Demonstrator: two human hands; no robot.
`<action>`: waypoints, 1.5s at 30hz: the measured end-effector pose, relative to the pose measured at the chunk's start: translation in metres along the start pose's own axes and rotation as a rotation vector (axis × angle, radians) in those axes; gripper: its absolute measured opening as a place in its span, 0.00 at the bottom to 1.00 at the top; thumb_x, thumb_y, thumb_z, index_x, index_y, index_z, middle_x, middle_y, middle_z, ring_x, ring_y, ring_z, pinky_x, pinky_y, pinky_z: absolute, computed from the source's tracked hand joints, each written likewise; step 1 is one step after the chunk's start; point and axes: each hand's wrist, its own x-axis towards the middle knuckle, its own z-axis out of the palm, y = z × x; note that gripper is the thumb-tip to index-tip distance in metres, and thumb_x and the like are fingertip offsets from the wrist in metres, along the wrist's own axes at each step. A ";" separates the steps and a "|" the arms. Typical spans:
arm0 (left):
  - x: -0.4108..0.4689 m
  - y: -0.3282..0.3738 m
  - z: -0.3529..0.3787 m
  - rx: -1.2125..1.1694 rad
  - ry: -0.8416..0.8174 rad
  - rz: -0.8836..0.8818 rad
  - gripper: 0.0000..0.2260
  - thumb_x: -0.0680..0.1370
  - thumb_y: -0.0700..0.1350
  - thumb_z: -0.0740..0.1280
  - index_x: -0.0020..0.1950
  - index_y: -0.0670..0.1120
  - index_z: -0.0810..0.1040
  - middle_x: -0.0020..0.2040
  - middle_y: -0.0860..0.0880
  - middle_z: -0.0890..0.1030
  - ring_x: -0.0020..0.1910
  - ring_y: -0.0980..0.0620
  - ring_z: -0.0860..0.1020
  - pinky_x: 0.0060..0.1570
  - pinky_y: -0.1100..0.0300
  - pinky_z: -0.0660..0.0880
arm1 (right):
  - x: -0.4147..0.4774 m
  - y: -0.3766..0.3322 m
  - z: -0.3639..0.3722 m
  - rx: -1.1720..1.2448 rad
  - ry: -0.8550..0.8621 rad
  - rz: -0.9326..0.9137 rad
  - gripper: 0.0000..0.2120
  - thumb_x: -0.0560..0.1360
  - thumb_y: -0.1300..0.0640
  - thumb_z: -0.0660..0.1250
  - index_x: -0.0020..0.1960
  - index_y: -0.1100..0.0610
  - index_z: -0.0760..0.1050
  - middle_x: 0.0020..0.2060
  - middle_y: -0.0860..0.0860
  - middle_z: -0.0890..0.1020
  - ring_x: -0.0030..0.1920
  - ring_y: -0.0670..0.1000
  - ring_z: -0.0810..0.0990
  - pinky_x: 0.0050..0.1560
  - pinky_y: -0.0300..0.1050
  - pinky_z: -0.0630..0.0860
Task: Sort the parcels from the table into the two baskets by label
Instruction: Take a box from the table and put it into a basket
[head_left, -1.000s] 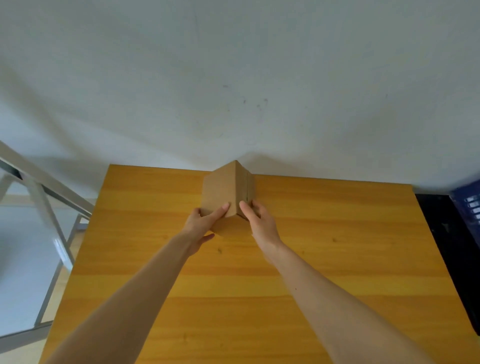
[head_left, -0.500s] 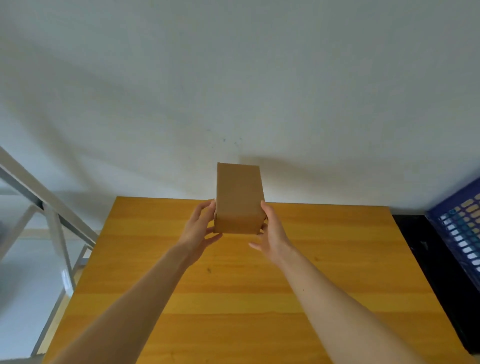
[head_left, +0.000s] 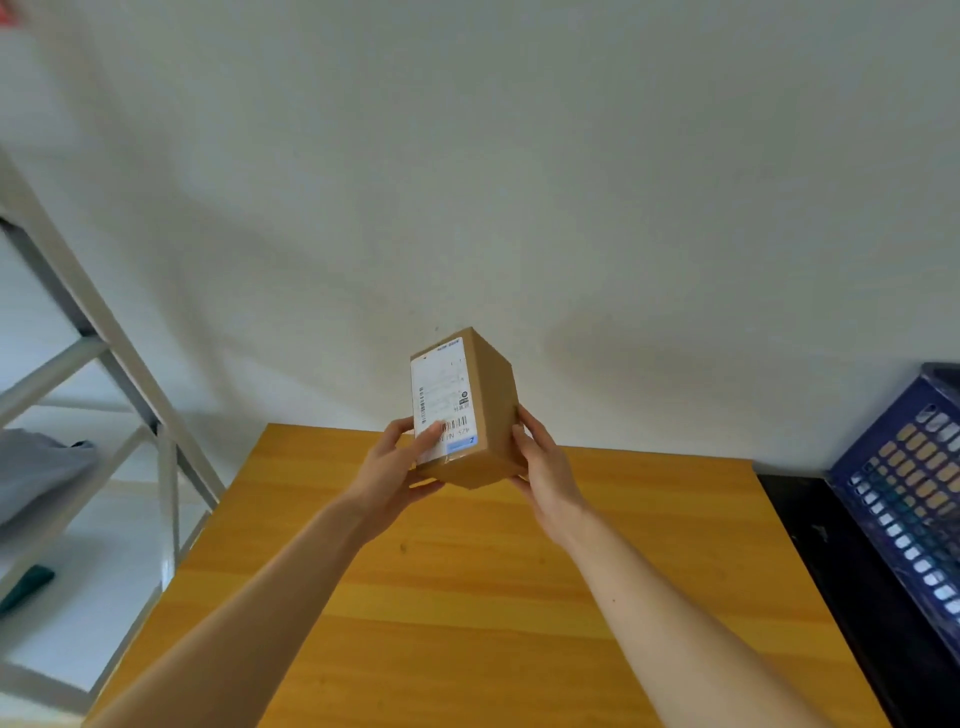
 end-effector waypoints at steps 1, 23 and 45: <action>-0.007 0.000 0.003 0.015 0.014 0.007 0.21 0.75 0.49 0.70 0.65 0.47 0.70 0.55 0.43 0.82 0.51 0.46 0.83 0.53 0.48 0.79 | -0.006 0.000 -0.002 0.012 -0.019 0.013 0.21 0.80 0.46 0.61 0.73 0.43 0.66 0.63 0.47 0.78 0.62 0.49 0.77 0.66 0.56 0.72; -0.047 0.001 0.006 0.087 0.319 0.027 0.31 0.72 0.61 0.69 0.69 0.52 0.62 0.56 0.45 0.78 0.58 0.45 0.75 0.62 0.37 0.70 | -0.074 0.001 -0.014 0.363 -0.174 0.378 0.11 0.77 0.50 0.64 0.56 0.54 0.77 0.46 0.55 0.78 0.50 0.58 0.78 0.53 0.53 0.78; -0.063 0.016 -0.025 -0.035 0.171 -0.096 0.24 0.78 0.60 0.64 0.71 0.56 0.63 0.64 0.46 0.72 0.60 0.40 0.74 0.62 0.36 0.70 | -0.064 -0.025 0.019 0.746 0.012 0.117 0.15 0.75 0.68 0.59 0.61 0.62 0.65 0.56 0.62 0.74 0.53 0.58 0.76 0.51 0.46 0.74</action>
